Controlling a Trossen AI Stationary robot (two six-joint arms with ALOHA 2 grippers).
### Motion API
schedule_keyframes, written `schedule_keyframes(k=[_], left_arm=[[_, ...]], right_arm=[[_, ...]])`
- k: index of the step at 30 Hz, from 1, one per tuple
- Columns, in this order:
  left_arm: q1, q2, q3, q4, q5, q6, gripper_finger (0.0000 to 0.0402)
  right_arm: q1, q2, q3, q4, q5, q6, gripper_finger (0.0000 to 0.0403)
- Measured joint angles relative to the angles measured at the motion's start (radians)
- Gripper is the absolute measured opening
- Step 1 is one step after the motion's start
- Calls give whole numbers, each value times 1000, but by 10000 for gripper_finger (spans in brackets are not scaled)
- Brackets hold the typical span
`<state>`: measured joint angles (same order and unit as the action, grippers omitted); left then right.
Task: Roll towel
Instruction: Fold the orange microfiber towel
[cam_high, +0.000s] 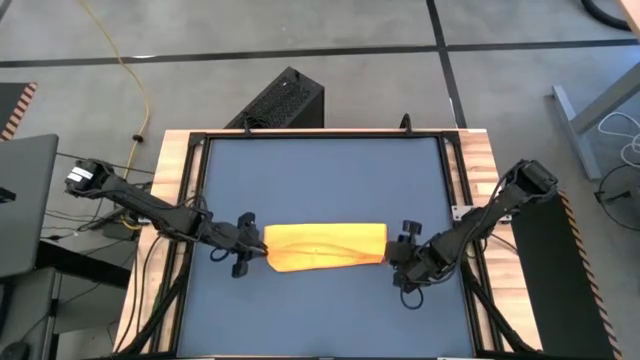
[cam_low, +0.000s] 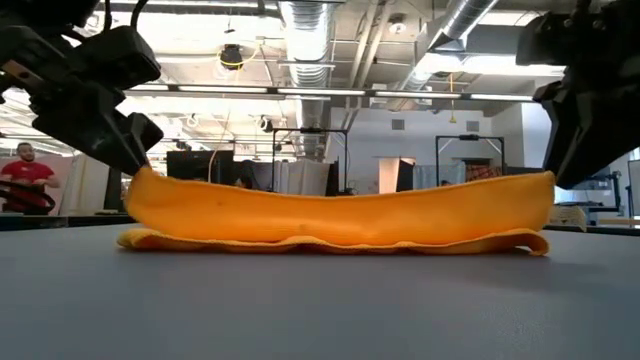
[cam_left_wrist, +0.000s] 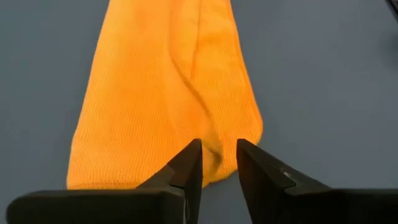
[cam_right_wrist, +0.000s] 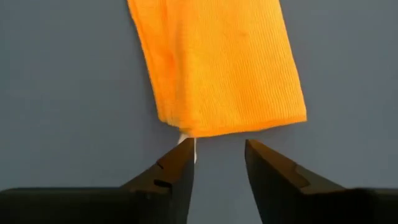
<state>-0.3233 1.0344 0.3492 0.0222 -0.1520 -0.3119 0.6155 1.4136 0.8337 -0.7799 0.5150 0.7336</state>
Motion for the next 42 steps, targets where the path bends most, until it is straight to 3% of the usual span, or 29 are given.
schedule_keyframes(k=[8,16,20,25,29,33,42], left_arm=[[0,0,0,-9,138,24,90],[60,-4,0,65,9,73,89],[184,-4,0,81,53,80,89],[342,0,0,29,175,78,89],[423,0,0,-41,207,80,89],[463,0,-29,34,304,90,91],[492,55,-81,142,392,93,94]], right_arm=[[0,0,0,-24,-72,67,176],[-69,0,1,-28,46,85,166],[-180,0,1,-3,23,-9,168],[-331,0,1,78,-84,-197,168],[-442,0,1,136,-187,-330,168],[-544,0,1,181,-331,-409,169],[-620,0,-44,225,-492,-447,169]])
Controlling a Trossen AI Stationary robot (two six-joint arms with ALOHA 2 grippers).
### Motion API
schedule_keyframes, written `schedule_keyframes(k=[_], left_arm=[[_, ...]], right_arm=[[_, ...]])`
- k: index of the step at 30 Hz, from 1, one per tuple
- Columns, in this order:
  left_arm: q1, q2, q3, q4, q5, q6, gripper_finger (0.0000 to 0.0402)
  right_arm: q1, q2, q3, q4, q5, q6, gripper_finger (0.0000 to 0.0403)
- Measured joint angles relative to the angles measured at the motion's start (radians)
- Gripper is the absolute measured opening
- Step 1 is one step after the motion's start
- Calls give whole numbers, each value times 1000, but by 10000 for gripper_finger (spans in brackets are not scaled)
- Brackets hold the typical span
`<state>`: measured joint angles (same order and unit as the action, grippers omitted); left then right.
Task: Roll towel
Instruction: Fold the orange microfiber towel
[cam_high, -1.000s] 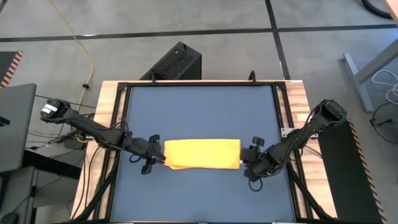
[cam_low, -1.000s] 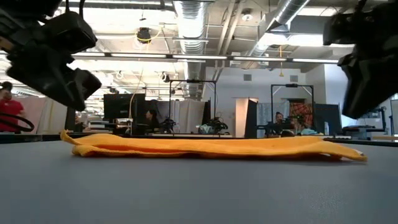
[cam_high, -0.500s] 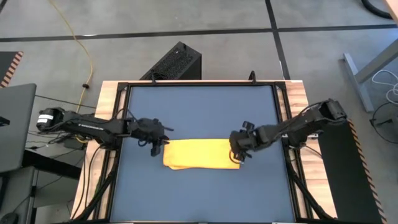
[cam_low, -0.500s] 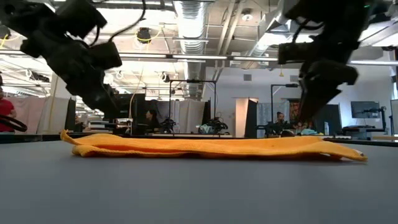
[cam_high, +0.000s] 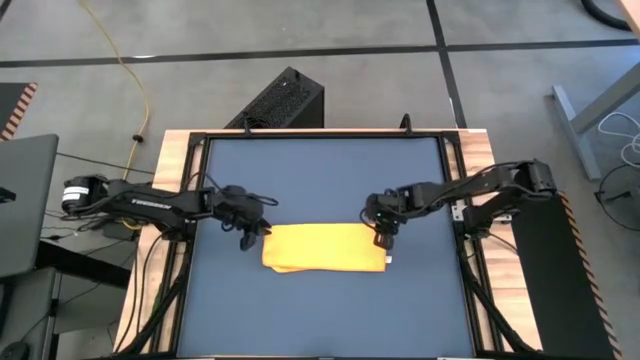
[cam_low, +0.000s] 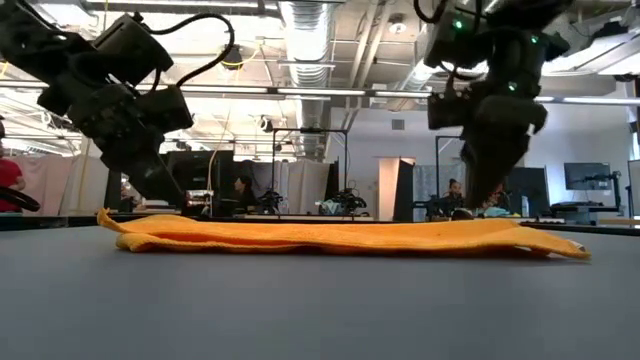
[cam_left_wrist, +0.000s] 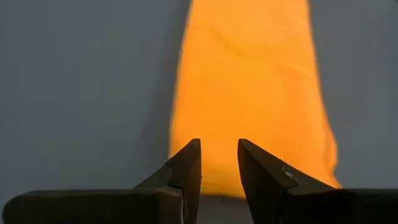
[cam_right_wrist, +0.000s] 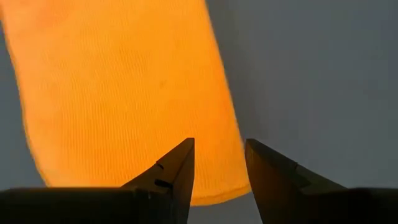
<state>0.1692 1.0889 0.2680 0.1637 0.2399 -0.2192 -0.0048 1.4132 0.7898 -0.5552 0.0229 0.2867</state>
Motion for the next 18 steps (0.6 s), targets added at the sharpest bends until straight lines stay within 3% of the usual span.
schedule_keyframes(k=[9,12,15,18], left_arm=[[1,276,5,195,26,3,93],[1,365,33,212,60,33,76],[1,415,73,210,70,43,28],[1,418,111,205,70,54,6]], right_arm=[[4,0,-148,161,0,45,154],[4,0,-161,161,3,45,106],[4,0,-160,155,3,25,32],[3,0,-144,130,3,3,17]])
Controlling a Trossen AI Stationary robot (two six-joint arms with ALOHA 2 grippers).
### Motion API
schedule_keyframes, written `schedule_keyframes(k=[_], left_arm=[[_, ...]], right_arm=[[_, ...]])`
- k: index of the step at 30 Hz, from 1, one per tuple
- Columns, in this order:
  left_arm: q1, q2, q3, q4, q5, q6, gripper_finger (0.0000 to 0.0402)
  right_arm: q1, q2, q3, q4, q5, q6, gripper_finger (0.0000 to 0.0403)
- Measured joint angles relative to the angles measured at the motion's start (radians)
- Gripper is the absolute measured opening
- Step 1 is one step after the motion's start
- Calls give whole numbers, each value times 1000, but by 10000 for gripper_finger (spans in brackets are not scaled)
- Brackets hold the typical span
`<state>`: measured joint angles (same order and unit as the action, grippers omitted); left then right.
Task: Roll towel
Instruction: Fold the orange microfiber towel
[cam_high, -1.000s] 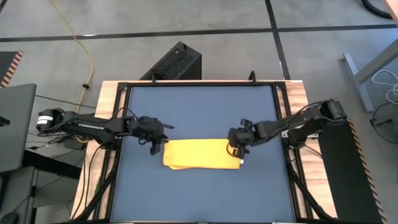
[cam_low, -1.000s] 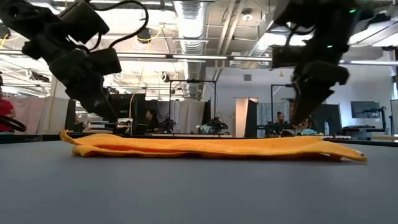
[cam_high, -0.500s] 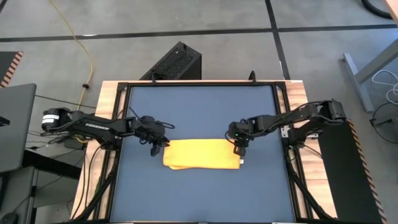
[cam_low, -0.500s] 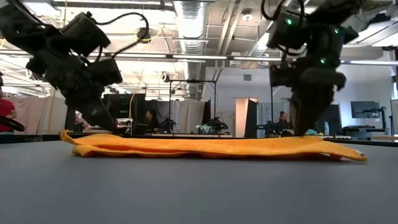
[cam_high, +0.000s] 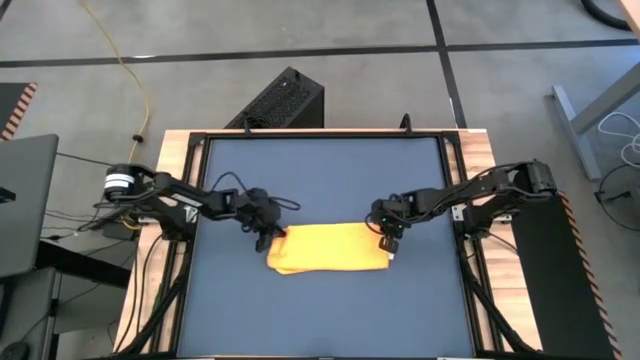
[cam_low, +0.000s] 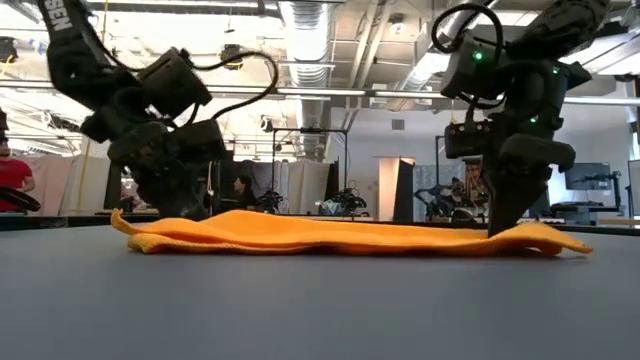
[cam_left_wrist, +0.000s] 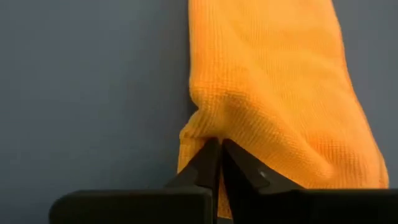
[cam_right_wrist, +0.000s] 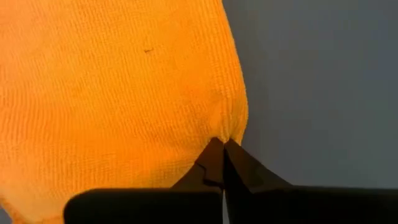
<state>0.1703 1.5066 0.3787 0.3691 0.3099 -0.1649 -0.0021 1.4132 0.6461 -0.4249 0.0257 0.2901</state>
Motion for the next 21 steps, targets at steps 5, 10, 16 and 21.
schedule_keyframes(k=[5,10,16,21], left_arm=[[0,-90,66,-108,4,43,0],[0,-267,127,-315,-77,100,0],[0,-497,181,-398,-164,135,0],[0,-635,191,-409,-241,156,0]], right_arm=[[0,-10,75,-150,64,-11,15],[2,-76,151,-331,335,-3,13],[5,-187,190,-342,594,-40,13],[13,-247,193,-308,679,-118,13]])
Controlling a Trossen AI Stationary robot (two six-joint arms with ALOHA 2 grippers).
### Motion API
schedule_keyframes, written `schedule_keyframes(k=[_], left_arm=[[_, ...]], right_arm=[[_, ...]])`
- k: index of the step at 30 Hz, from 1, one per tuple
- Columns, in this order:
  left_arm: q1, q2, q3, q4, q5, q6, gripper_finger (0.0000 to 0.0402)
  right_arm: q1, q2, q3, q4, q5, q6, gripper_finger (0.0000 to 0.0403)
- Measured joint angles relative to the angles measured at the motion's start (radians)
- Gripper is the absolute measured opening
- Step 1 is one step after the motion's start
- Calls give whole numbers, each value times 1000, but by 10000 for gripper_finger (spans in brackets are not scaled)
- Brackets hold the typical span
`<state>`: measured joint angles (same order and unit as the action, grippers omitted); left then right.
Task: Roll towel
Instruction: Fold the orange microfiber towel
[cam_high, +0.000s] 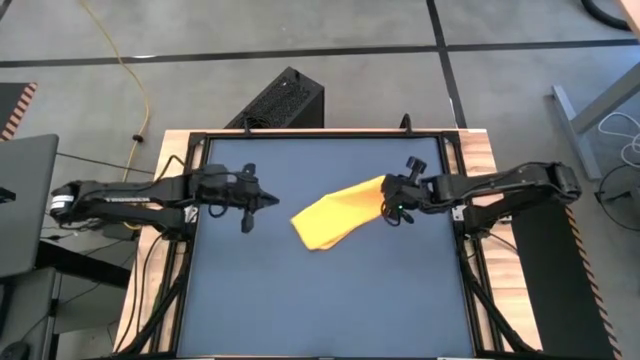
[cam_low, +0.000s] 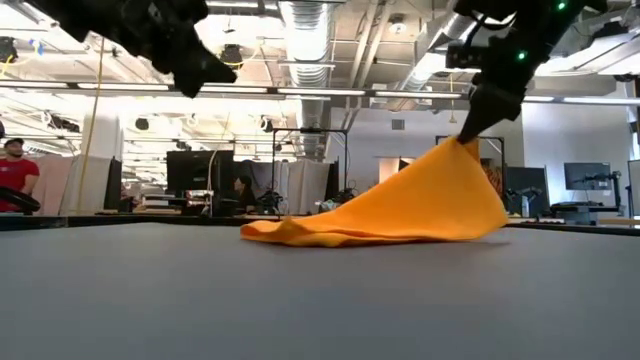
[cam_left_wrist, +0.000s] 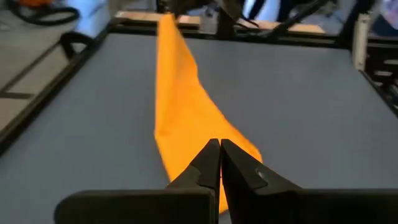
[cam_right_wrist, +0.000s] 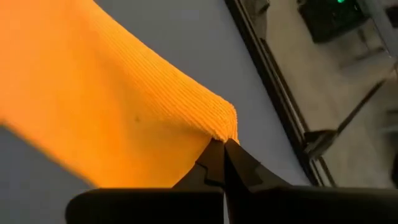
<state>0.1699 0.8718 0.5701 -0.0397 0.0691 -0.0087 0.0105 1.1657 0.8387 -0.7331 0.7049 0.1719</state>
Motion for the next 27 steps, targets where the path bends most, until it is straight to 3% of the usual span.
schedule_keyframes(k=[4,7,17,23,27], left_arm=[[0,20,-5,-35,-17,-83,0],[-1,104,-41,54,-31,-149,5],[11,597,-33,396,-21,-207,101],[39,770,98,276,-9,-204,166],[38,860,171,214,40,-173,183]], right_arm=[[-13,-12,0,1,-54,-3,14],[-13,-1,0,-7,-67,3,14],[-13,53,0,-3,-132,14,14],[-11,47,0,-23,-150,39,15],[-11,46,0,-24,-154,40,15]])
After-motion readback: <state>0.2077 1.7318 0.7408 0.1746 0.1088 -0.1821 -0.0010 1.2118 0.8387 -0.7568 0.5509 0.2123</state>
